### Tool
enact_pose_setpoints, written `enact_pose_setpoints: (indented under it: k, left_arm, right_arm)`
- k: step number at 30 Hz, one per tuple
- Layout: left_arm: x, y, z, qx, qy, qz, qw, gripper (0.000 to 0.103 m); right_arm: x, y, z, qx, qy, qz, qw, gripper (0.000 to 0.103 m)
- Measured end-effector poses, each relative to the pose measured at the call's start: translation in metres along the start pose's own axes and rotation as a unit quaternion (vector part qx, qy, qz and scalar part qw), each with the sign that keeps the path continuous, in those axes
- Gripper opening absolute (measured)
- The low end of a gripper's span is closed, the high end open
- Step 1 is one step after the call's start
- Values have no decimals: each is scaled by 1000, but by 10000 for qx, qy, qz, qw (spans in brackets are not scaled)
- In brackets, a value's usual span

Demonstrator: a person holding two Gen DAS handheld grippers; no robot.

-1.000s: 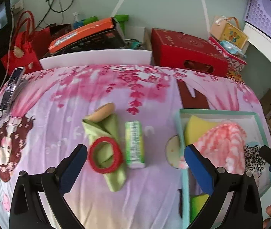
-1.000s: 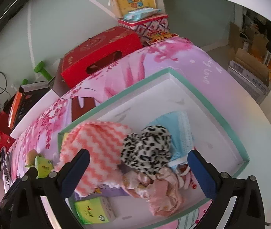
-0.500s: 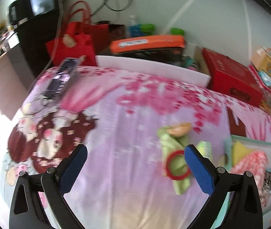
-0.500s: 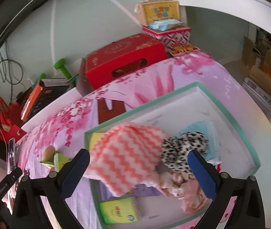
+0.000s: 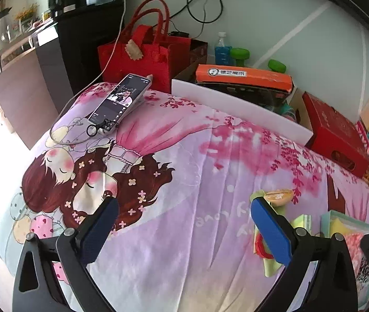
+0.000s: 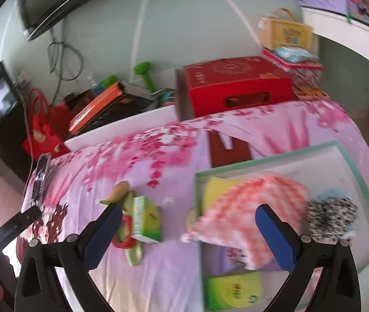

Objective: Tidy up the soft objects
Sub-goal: 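Move the right gripper to the green-white tube box and close on it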

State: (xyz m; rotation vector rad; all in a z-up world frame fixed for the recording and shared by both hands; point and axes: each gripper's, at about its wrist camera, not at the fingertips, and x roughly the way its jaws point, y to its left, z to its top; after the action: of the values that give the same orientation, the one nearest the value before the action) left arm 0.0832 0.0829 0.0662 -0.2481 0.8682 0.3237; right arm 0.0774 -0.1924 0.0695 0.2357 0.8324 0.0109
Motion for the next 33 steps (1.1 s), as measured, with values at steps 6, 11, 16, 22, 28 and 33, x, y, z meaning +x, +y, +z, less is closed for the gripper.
enact_pose_setpoints:
  k: [6, 11, 16, 22, 28, 33]
  left_arm:
    - [3, 5, -1, -105, -245, 32, 9996, 101]
    - [7, 4, -2, -99, -327, 3, 9994, 101]
    - [15, 3, -4, -149, -229, -56, 9996, 101]
    - [31, -5, -9, -52, 139, -160, 9998, 101]
    - [48, -14, -14, 17, 591, -362, 9976, 101]
    - [57, -29, -18, 224, 826, -438, 9954, 101]
  right_arm:
    - [19, 38, -7, -475, -24, 256, 9985, 103]
    - [36, 57, -15, -775, 159, 321, 9963, 103]
    - [41, 64, -22, -1172, 18, 190, 9929, 103]
    - [50, 56, -19, -1030, 105, 382, 9939, 103]
    - [60, 49, -20, -979, 302, 336, 9942, 102]
    - [69, 51, -26, -1056, 440, 326, 9929, 87]
